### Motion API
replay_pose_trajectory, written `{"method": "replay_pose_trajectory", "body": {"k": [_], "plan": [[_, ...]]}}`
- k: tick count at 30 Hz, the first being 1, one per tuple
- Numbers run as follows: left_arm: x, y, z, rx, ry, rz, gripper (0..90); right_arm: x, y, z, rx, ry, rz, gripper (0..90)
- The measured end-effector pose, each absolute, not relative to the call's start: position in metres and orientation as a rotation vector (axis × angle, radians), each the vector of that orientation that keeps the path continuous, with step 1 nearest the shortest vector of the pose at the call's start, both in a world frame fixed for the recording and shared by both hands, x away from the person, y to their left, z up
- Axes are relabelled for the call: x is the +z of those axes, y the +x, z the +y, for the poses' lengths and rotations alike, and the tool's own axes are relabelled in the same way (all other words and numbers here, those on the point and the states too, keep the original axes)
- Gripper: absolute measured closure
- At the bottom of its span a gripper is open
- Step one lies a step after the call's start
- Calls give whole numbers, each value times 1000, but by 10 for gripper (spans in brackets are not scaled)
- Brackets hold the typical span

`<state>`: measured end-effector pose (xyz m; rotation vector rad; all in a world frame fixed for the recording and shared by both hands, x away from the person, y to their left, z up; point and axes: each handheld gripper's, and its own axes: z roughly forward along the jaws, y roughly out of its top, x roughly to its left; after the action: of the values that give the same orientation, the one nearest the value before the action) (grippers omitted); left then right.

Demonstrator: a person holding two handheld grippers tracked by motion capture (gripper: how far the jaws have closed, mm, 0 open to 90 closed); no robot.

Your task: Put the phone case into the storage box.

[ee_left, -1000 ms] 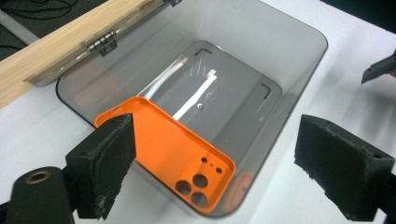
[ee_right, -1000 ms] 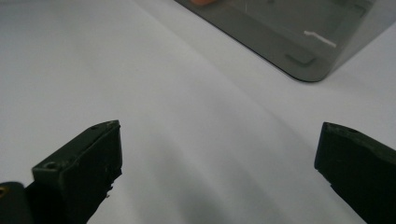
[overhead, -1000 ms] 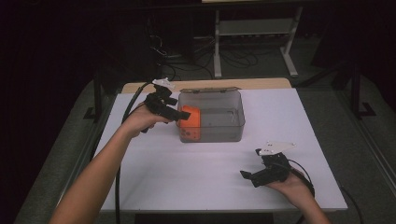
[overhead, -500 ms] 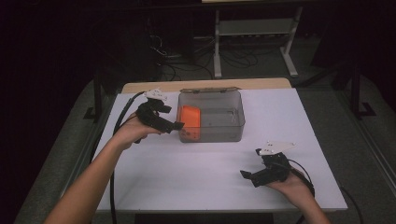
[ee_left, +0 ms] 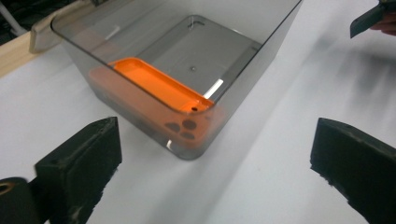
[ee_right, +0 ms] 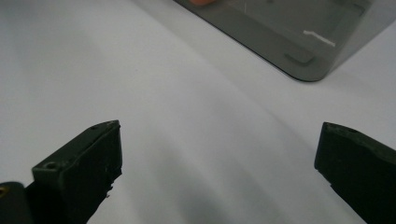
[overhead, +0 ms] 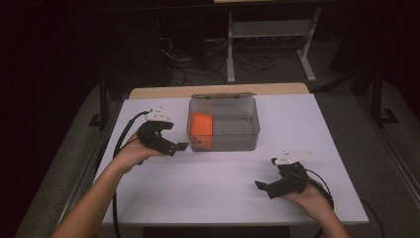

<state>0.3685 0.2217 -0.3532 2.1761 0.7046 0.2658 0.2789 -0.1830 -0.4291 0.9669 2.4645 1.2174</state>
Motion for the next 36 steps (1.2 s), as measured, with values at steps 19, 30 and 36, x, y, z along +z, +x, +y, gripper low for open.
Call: {"method": "replay_pose_trajectory", "body": {"k": [19,30,36], "plan": [[-399,335,240,317,2144,732,0,-429,279,-183,1220,972,2462,4],[-418,319,250,334,2116,732,0,-430,279,-184,1221,974,2462,4],[-426,312,255,335,2094,744,0,-430,279,-184,1221,977,2461,4]]}}
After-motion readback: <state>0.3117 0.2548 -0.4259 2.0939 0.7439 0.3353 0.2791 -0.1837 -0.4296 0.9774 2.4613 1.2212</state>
